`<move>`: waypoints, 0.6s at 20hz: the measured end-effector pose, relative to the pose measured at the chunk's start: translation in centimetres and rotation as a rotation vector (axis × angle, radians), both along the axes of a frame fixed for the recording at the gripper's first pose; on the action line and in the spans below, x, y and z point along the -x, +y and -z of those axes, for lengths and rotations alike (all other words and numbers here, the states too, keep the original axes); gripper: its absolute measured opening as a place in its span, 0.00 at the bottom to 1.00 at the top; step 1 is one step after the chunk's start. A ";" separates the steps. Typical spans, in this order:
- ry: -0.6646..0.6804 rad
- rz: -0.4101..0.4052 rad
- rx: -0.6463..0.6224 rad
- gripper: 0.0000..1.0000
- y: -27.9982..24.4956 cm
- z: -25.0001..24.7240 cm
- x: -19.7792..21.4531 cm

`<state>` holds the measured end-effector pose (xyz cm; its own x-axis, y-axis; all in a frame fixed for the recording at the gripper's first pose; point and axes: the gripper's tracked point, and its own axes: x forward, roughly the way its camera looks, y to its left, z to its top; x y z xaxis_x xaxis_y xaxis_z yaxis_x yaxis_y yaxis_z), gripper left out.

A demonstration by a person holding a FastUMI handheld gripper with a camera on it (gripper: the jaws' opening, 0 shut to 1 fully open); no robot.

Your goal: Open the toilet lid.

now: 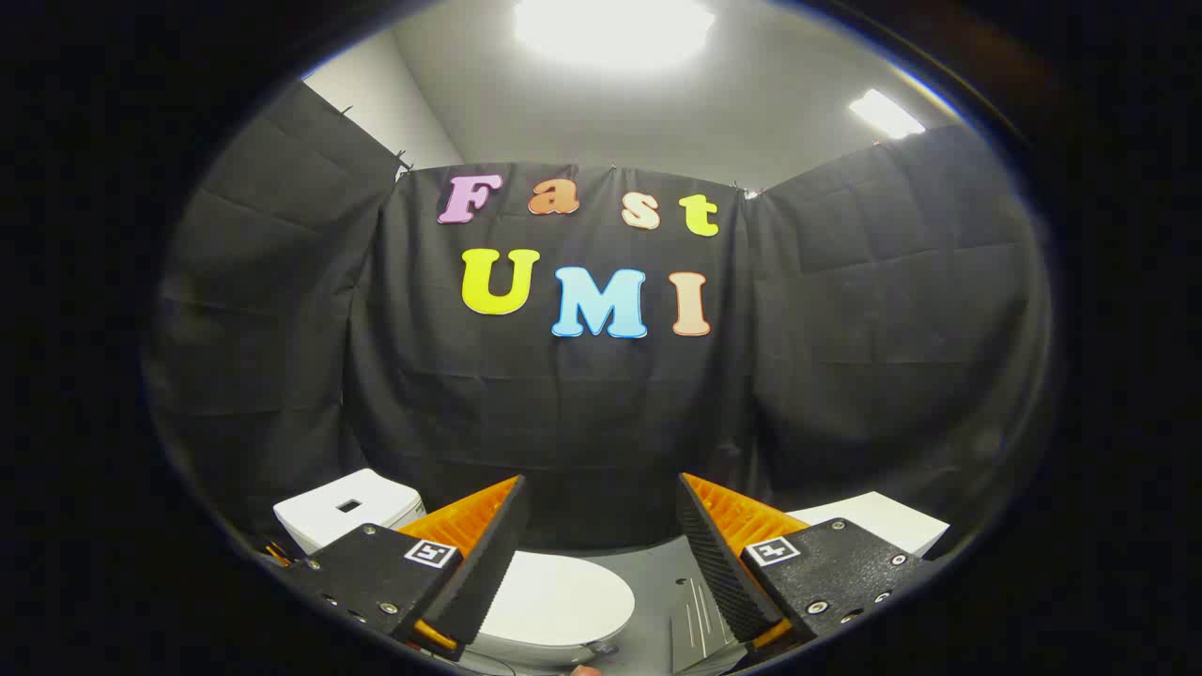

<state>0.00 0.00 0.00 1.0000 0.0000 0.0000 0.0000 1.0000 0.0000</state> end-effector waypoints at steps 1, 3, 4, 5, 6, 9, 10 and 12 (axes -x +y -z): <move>0.000 0.006 0.002 0.96 -0.2 0.0 0.0; -0.002 0.013 0.005 0.96 -0.5 0.0 -0.1; -0.003 0.015 0.006 0.96 -0.6 -0.1 -0.1; -0.003 0.017 0.006 0.96 -0.7 0.0 -0.1; -0.003 0.016 0.004 0.96 -0.6 0.1 -0.1; 0.001 0.006 0.006 0.96 -0.2 0.2 -0.1; 0.005 0.001 0.007 0.96 0.0 0.4 -0.3; 0.010 -0.003 0.010 0.96 0.2 0.5 -0.3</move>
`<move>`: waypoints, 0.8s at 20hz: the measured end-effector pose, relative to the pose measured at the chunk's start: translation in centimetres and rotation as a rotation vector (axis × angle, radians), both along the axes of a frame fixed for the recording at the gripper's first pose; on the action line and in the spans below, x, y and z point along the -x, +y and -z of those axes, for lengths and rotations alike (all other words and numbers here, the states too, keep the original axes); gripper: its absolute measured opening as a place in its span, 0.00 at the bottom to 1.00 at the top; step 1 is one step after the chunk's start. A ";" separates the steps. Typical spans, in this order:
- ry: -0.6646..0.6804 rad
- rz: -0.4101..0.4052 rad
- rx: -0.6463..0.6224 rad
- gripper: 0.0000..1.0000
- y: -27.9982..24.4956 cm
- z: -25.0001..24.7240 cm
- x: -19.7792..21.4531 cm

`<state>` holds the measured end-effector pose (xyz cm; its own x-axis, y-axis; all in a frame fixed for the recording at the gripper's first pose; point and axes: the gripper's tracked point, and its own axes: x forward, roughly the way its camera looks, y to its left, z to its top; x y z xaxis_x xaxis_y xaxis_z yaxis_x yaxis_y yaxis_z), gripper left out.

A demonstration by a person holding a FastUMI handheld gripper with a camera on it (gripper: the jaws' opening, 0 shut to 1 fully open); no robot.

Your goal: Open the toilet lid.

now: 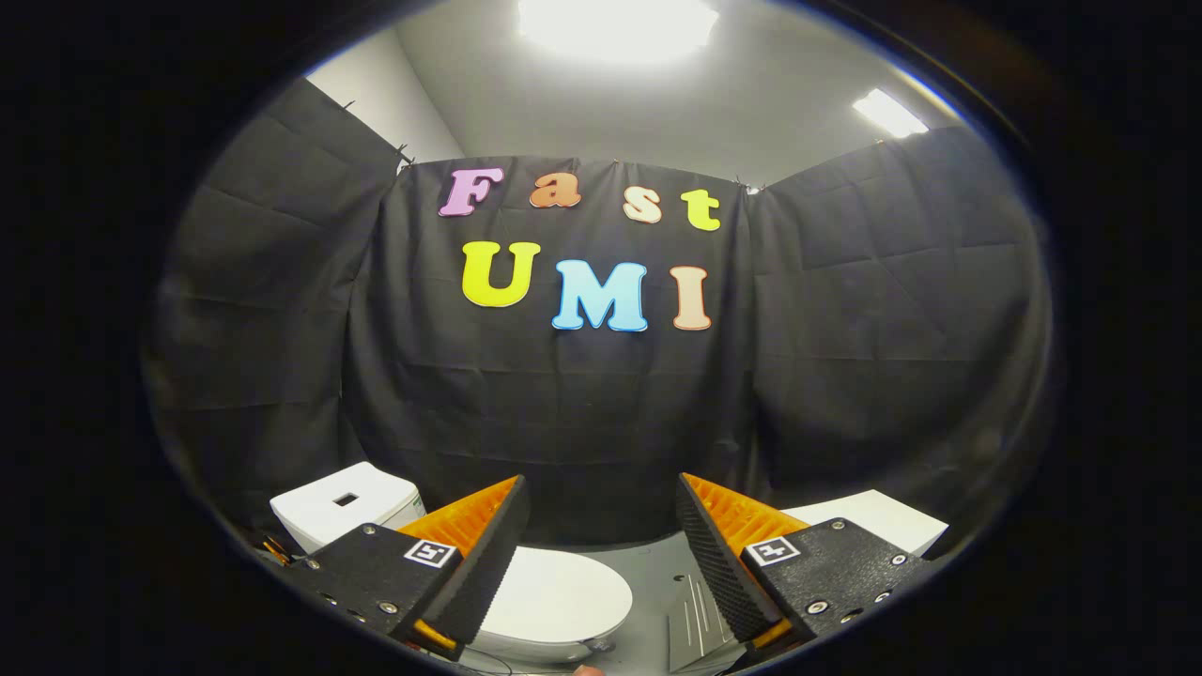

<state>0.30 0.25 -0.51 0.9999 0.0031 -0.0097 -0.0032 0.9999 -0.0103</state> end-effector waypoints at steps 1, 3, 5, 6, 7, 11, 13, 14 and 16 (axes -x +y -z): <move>0.001 -0.002 0.003 0.96 0.0 0.0 0.0; 0.000 -0.003 0.007 0.96 0.1 0.0 -0.1; -0.001 -0.008 0.007 0.96 0.4 0.2 -0.2; -0.002 -0.011 0.007 0.96 0.5 0.3 -0.3; -0.005 -0.016 0.008 0.96 0.7 0.5 -0.4; 0.012 -0.037 0.023 0.96 1.8 2.3 -1.5; 0.027 -0.042 0.017 0.96 2.2 3.6 -2.2; 0.034 -0.047 0.006 0.96 2.5 4.2 -2.5; 0.035 -0.066 -0.010 0.96 3.4 5.2 -3.0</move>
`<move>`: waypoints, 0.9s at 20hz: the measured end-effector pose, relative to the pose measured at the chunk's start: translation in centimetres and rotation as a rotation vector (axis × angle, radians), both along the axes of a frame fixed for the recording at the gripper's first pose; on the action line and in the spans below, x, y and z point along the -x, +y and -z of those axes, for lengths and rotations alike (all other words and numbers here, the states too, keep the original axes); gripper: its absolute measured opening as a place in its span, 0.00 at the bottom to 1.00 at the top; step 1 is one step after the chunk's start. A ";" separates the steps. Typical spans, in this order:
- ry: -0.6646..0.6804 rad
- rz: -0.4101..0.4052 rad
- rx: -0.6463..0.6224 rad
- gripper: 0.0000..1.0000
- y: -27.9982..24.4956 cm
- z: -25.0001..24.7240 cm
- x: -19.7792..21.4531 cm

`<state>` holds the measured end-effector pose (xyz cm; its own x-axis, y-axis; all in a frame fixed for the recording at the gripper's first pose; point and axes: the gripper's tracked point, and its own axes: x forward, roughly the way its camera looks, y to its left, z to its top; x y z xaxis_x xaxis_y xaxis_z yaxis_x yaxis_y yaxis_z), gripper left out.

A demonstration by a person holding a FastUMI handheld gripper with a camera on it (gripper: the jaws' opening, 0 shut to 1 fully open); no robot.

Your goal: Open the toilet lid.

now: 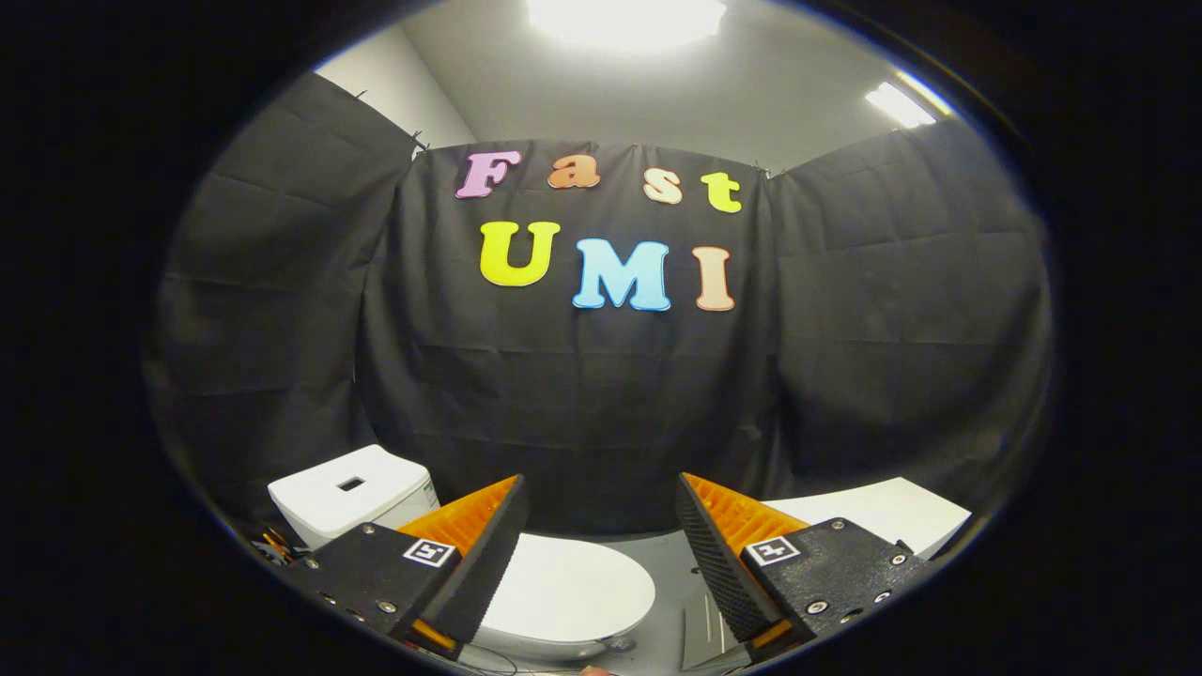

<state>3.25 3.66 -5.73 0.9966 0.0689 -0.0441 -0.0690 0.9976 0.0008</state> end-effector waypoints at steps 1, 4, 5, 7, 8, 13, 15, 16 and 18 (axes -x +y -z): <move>0.004 -0.006 0.004 0.96 0.3 0.6 -0.2; 0.038 -0.001 0.046 0.96 0.3 3.3 -1.1; 0.052 0.002 0.046 0.96 0.3 4.1 -1.3; 0.088 -0.003 0.017 0.96 0.7 6.1 -1.8; 0.109 -0.010 -0.003 0.96 0.9 7.3 -1.9; 0.225 0.014 -0.067 0.96 -0.1 13.5 -2.5; 0.267 0.018 -0.138 0.96 0.1 15.5 -2.6; 0.285 0.022 -0.173 0.96 0.2 16.6 -2.6; 0.330 0.034 -0.242 0.96 0.2 18.9 -2.5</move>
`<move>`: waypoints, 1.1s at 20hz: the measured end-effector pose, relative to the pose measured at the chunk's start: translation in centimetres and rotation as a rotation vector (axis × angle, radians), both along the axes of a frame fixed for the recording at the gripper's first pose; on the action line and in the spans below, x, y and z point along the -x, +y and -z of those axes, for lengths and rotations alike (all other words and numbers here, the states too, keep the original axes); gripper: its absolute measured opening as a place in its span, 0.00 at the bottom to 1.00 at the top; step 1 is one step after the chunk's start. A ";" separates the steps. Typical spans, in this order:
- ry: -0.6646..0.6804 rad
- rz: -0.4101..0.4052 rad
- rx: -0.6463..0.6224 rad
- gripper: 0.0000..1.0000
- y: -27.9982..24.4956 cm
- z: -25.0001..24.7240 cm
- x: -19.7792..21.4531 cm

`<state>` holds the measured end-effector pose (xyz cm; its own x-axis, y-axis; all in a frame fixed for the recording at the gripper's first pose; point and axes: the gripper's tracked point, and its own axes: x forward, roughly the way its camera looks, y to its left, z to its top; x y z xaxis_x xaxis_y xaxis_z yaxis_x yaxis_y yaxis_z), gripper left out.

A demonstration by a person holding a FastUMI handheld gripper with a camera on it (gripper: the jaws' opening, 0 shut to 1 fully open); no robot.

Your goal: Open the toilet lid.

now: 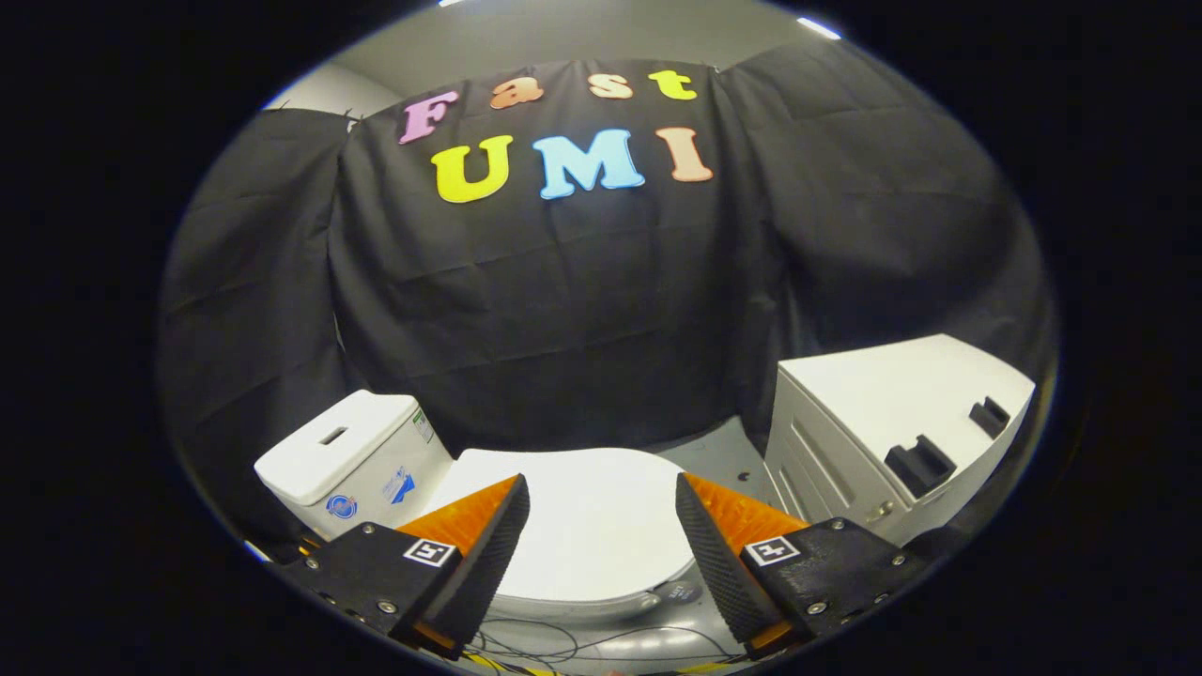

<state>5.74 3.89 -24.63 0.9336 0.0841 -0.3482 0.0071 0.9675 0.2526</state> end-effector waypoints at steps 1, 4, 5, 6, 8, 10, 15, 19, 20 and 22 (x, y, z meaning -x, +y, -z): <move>0.030 -0.001 -0.036 0.96 0.2 1.3 0.2; 0.120 0.001 -0.121 0.96 0.6 5.0 0.9; 0.148 0.005 -0.137 0.96 0.6 6.2 1.1; 0.175 0.014 -0.147 0.96 0.5 7.3 1.1; 0.224 0.021 -0.153 0.96 0.5 9.5 1.1; 0.281 0.025 -0.132 0.96 0.4 11.7 1.6; 0.403 0.022 -0.064 0.96 0.5 16.3 2.9; 0.468 0.039 -0.078 0.96 0.4 18.6 3.9; 0.478 0.054 -0.094 0.96 0.2 19.2 4.1; 0.495 0.082 -0.146 0.96 -0.1 19.9 4.5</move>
<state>1.24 3.79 -44.50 0.6660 0.0981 -0.7394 0.2343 0.9136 0.3322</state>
